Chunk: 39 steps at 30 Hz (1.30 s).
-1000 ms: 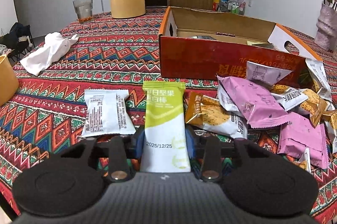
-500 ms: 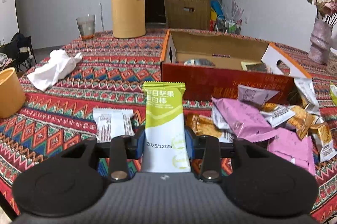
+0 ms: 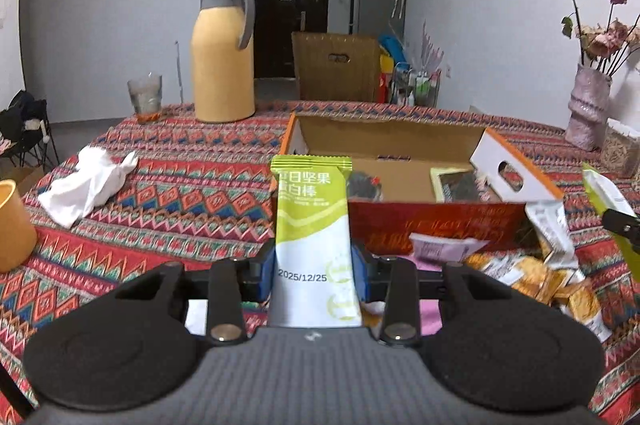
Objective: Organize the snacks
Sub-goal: 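Carry both lime-green bars over the box and release them inside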
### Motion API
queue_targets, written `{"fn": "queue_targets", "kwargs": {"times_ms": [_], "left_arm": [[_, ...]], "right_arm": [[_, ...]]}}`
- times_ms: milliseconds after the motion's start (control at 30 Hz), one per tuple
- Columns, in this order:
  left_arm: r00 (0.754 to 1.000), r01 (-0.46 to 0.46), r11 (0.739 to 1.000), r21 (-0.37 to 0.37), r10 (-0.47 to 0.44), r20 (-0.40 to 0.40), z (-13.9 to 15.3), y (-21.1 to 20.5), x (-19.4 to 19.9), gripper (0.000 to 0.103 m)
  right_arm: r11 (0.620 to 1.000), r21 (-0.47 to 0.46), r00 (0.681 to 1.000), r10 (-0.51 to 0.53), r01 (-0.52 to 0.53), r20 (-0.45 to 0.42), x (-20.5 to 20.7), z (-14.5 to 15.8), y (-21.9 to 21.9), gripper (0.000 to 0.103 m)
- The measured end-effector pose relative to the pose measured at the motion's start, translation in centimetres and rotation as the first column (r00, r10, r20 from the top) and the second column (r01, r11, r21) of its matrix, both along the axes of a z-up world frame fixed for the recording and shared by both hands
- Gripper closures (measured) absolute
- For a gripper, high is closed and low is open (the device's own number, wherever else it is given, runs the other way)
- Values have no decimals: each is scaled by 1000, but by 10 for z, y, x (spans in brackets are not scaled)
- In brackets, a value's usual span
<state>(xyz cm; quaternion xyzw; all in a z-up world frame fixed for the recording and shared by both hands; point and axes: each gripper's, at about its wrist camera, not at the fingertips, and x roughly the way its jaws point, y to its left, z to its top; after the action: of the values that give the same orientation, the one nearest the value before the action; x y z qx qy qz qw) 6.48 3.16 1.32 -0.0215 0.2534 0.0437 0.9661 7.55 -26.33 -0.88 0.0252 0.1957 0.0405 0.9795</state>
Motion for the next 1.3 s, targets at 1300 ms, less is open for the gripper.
{"fn": "queue_targets", "kwargs": {"times_ms": [1300], "left_arm": [[998,5,1000,-21,-4,63,19,-33,154,64]], "right_arm": [[995,44,996,90,-90,10,157,11,74,67]]}}
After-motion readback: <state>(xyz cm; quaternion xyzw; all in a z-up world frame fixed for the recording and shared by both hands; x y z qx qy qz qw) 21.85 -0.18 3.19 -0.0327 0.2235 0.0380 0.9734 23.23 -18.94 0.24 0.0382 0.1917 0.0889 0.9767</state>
